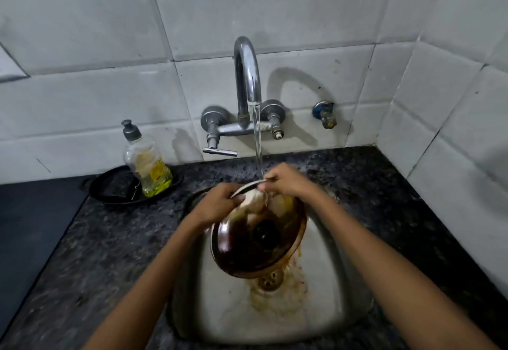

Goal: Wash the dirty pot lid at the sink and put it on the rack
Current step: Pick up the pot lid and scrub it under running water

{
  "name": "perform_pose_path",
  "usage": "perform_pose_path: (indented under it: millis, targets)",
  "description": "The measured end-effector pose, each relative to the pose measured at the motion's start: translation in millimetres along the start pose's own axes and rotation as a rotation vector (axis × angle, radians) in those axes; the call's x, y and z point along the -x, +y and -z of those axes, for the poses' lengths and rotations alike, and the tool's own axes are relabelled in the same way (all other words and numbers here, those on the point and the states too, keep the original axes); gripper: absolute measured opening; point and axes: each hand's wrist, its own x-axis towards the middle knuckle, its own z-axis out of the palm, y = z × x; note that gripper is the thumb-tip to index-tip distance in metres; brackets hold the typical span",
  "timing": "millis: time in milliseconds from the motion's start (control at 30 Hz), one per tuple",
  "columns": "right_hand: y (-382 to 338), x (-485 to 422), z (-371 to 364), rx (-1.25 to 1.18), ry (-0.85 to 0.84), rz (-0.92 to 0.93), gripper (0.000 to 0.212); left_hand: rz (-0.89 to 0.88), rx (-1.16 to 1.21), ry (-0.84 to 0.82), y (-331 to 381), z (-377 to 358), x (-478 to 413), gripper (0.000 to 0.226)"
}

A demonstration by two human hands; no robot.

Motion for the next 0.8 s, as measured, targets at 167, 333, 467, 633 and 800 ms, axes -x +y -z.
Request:
perform_pose_path:
  millis: [167,333,467,633,800]
  targets:
    - [3.3,-7.3,12.0,0.036,0.112,0.018,0.04,0.048,0.262,0.197,-9.1,-6.5,4.1,0.025]
    - [42.1,8.0,9.2,-0.221,0.168,-0.157,0.045,0.098,0.633,0.141,-20.1,3.3,26.8,0.016]
    - [-8.3,-5.1,-6.4,-0.013,0.17,0.053,0.029,-0.004,0.05,0.051,6.5,0.9,1.9,0.014]
    - [5.4,-2.3,5.5,-0.062,0.204,-0.002,0.037,0.061,0.416,0.299,-4.2,-4.2,13.1,0.017]
    - [20.8,6.2,4.0,-0.447,0.238,-0.111,0.022,0.088,0.514,0.136,-5.4,6.0,24.8,0.027]
